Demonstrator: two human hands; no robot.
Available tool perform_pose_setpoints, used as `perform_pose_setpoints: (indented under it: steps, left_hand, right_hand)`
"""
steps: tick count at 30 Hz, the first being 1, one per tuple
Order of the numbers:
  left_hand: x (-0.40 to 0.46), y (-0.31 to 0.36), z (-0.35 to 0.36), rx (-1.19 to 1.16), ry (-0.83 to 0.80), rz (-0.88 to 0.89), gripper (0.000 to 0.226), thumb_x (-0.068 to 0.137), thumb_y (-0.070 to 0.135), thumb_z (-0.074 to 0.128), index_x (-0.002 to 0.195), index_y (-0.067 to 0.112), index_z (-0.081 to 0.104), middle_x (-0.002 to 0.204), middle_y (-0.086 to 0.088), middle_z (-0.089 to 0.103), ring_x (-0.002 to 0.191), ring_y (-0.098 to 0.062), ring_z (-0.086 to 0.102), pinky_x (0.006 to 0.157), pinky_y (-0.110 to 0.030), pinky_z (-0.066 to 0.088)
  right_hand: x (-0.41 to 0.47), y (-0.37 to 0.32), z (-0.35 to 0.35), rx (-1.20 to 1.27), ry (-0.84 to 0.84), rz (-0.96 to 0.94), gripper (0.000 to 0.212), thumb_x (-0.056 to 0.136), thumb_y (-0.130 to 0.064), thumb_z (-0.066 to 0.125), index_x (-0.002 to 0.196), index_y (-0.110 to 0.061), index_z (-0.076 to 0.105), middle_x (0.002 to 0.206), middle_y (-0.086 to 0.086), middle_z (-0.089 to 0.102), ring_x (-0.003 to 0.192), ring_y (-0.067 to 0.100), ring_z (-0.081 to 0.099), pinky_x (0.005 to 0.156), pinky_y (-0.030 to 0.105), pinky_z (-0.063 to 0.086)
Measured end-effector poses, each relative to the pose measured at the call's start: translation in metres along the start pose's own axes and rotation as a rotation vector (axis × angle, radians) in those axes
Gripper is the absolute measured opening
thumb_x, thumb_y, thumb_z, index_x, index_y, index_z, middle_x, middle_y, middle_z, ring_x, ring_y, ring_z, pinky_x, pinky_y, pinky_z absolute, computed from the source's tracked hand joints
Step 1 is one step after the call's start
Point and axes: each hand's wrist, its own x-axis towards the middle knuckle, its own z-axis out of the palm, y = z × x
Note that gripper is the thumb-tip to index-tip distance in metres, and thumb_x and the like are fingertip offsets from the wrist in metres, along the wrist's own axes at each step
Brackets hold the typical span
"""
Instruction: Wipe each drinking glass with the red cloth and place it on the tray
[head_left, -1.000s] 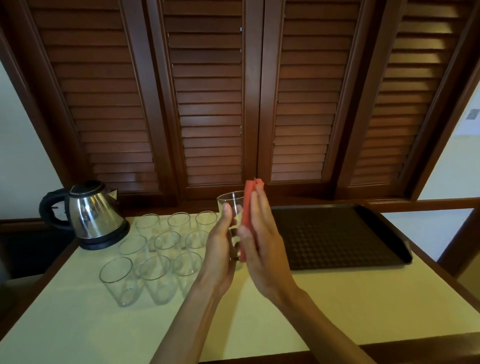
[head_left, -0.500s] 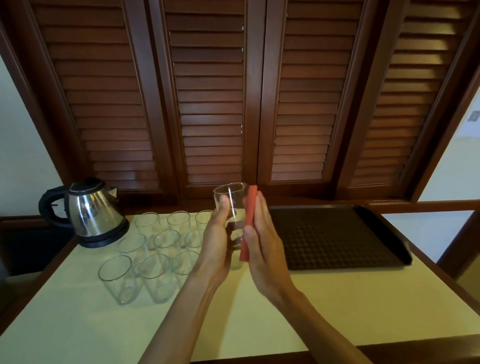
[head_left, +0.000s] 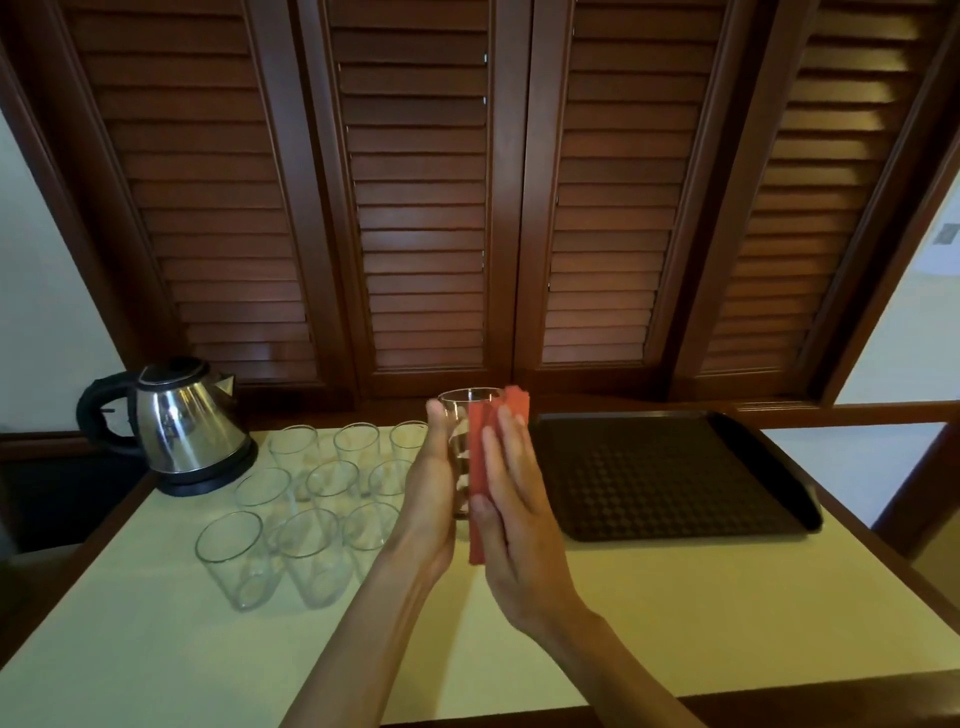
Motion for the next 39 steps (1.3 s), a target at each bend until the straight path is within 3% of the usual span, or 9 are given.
perform_pose_setpoints:
  steps: [3, 7, 12, 15, 19, 27, 30, 34, 39]
  left_hand:
    - [-0.001, 0.0, 0.0, -0.006, -0.032, -0.016, 0.06, 0.093, 0.07, 0.039, 0.129, 0.032, 0.069, 0.125, 0.002, 0.074, 0.118, -0.018, 0.069, 0.095, -0.041, 0.056]
    - [0.001, 0.003, -0.001, -0.075, -0.029, 0.018, 0.052, 0.106, 0.055, 0.035, 0.122, 0.024, 0.073, 0.12, -0.008, 0.077, 0.118, -0.022, 0.071, 0.103, -0.044, 0.053]
    - [0.0, -0.007, -0.004, -0.076, 0.021, -0.016, 0.052, 0.109, 0.052, 0.029, 0.128, 0.025, 0.069, 0.118, -0.003, 0.078, 0.116, -0.019, 0.072, 0.102, -0.044, 0.054]
    - [-0.003, -0.006, -0.004, -0.178, -0.024, -0.065, 0.06, 0.105, 0.059, 0.029, 0.121, 0.021, 0.072, 0.118, -0.009, 0.078, 0.118, -0.024, 0.071, 0.103, -0.044, 0.053]
    - [0.0, -0.002, -0.006, -0.173, -0.023, 0.012, 0.066, 0.091, 0.064, 0.044, 0.138, 0.021, 0.06, 0.115, -0.007, 0.079, 0.109, -0.023, 0.075, 0.095, -0.043, 0.056]
    - [0.004, 0.0, -0.006, -0.114, -0.026, 0.068, 0.056, 0.101, 0.057, 0.037, 0.129, 0.02, 0.07, 0.123, -0.007, 0.076, 0.119, -0.022, 0.071, 0.101, -0.043, 0.054]
    - [0.003, -0.011, -0.006, -0.049, 0.031, 0.013, 0.05, 0.107, 0.053, 0.033, 0.129, 0.025, 0.068, 0.121, -0.001, 0.077, 0.118, -0.016, 0.071, 0.097, -0.04, 0.057]
    - [0.004, 0.0, -0.007, -0.121, 0.005, -0.045, 0.06, 0.107, 0.057, 0.03, 0.121, 0.017, 0.074, 0.114, -0.009, 0.079, 0.115, -0.024, 0.073, 0.105, -0.045, 0.053]
    - [0.003, -0.005, -0.002, -0.123, -0.017, -0.012, 0.052, 0.101, 0.059, 0.039, 0.123, 0.023, 0.07, 0.105, 0.004, 0.081, 0.104, -0.012, 0.076, 0.084, -0.033, 0.057]
  right_hand:
    - [0.02, -0.004, -0.009, 0.177, 0.054, 0.199, 0.065, 0.107, -0.047, 0.029, 0.16, -0.014, 0.013, 0.17, -0.009, 0.005, 0.155, 0.009, 0.01, 0.124, 0.026, 0.022]
    - [0.013, -0.008, -0.004, -0.043, -0.042, -0.045, 0.053, 0.108, -0.025, 0.034, 0.159, -0.014, 0.02, 0.17, -0.002, 0.006, 0.157, 0.021, 0.003, 0.127, 0.038, 0.009]
    - [0.026, -0.006, -0.01, 0.139, 0.0, 0.177, 0.06, 0.108, -0.031, 0.032, 0.16, -0.02, 0.006, 0.17, -0.012, -0.004, 0.156, 0.009, 0.005, 0.125, 0.036, 0.022]
    - [0.017, -0.007, -0.005, -0.056, -0.049, -0.023, 0.055, 0.108, -0.025, 0.034, 0.159, -0.014, 0.017, 0.17, -0.005, 0.001, 0.157, 0.02, 0.0, 0.127, 0.042, 0.011]
    - [0.011, -0.004, -0.01, 0.167, -0.034, 0.139, 0.057, 0.108, -0.029, 0.031, 0.16, -0.019, 0.01, 0.168, -0.019, 0.006, 0.154, 0.002, 0.008, 0.122, 0.024, 0.025]
    - [0.014, -0.001, -0.003, 0.082, -0.037, 0.026, 0.057, 0.107, -0.031, 0.033, 0.159, -0.015, 0.016, 0.17, -0.005, 0.002, 0.157, 0.018, 0.004, 0.124, 0.051, 0.022]
    - [0.031, 0.0, -0.009, 0.134, 0.02, 0.229, 0.062, 0.104, -0.043, 0.032, 0.159, -0.027, 0.01, 0.169, -0.016, -0.004, 0.155, 0.005, 0.004, 0.124, 0.048, 0.027]
    - [0.008, 0.001, 0.001, -0.055, -0.081, -0.05, 0.054, 0.109, -0.026, 0.034, 0.159, -0.013, 0.021, 0.17, -0.002, 0.005, 0.157, 0.022, 0.001, 0.126, 0.046, 0.014]
    - [0.027, -0.002, -0.009, 0.116, -0.022, 0.2, 0.059, 0.106, -0.046, 0.03, 0.158, -0.024, 0.017, 0.169, -0.011, 0.007, 0.154, 0.002, 0.007, 0.125, 0.032, 0.023]
